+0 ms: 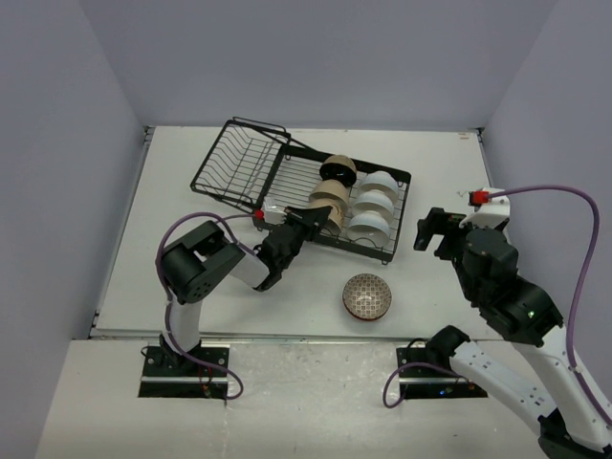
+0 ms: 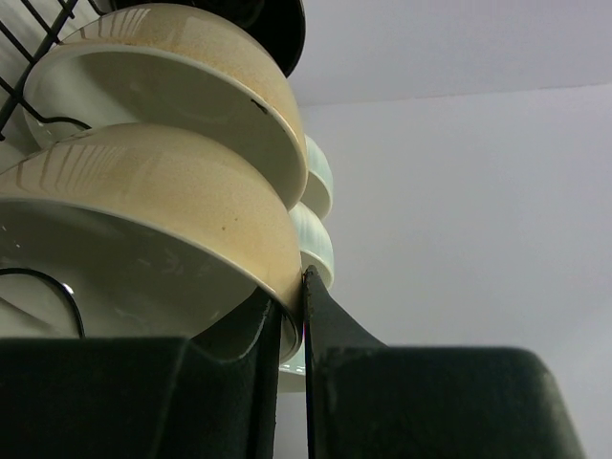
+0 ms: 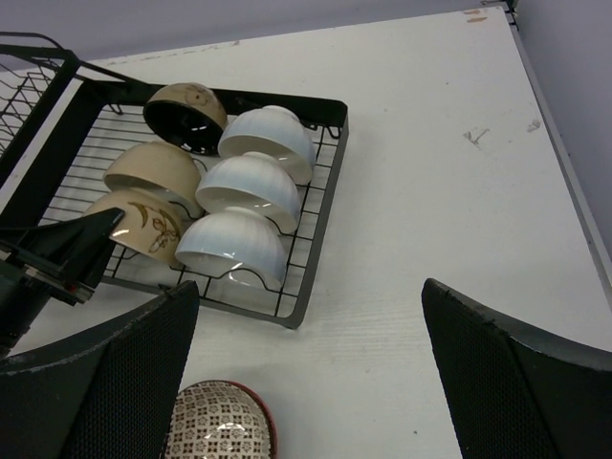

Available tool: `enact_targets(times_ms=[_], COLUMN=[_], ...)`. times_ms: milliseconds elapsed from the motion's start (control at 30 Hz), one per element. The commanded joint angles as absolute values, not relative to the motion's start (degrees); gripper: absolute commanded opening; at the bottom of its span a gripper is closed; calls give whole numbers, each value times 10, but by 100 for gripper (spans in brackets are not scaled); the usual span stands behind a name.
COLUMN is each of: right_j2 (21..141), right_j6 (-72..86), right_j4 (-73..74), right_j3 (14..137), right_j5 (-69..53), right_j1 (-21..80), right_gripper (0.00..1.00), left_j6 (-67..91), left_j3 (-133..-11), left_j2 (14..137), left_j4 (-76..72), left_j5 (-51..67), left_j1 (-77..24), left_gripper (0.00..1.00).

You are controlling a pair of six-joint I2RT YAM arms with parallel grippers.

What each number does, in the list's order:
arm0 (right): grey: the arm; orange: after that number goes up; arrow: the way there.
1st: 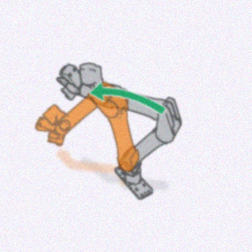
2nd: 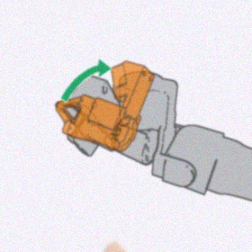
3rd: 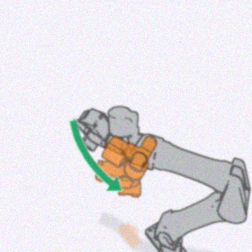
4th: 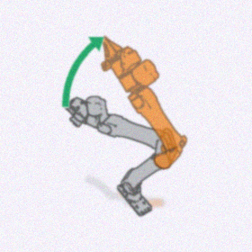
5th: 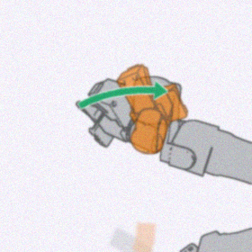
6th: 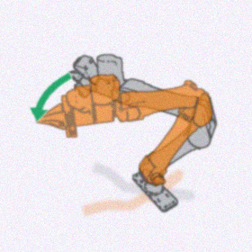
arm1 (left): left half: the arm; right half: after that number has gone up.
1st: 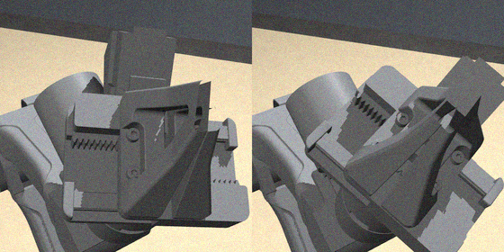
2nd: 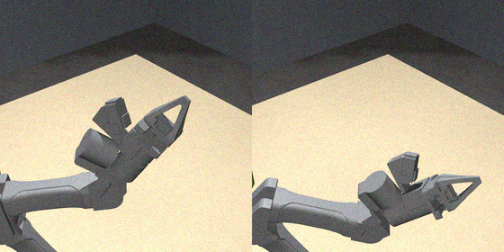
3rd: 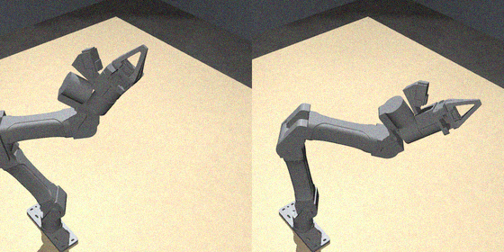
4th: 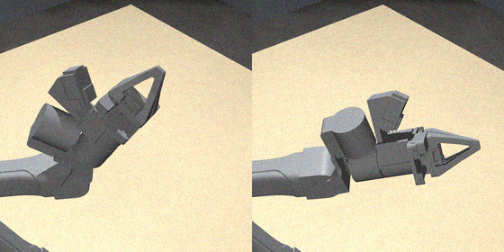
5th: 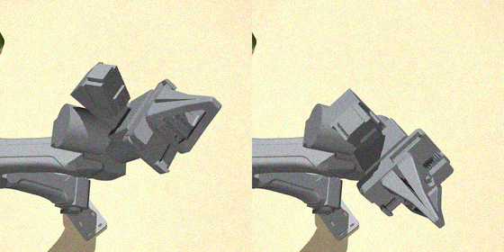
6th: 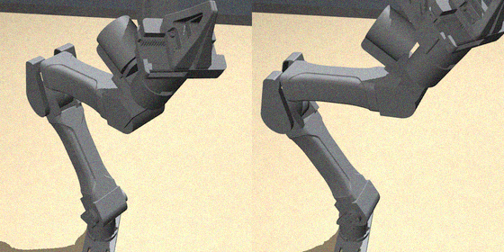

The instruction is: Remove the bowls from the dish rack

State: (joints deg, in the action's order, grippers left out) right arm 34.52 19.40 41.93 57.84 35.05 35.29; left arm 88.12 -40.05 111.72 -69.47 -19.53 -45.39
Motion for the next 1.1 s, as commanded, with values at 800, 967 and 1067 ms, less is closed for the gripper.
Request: enact_targets(times_ms=[800,967,1067], right_j2=[364,368,369], right_j6=[178,178,178], right_j4=[400,400,401], right_j3=[579,581,582], right_j5=[323,321,318], right_j1=[352,352,352], right_gripper=[99,99,99], left_j6=[781,741,724], left_j3=[-418,-430,-432], left_j2=[1061,1035,1021], left_j4=[-926,-891,-881], left_j5=[-156,-146,-141], left_j1=[-455,-456,-456], left_gripper=[0,0,0])
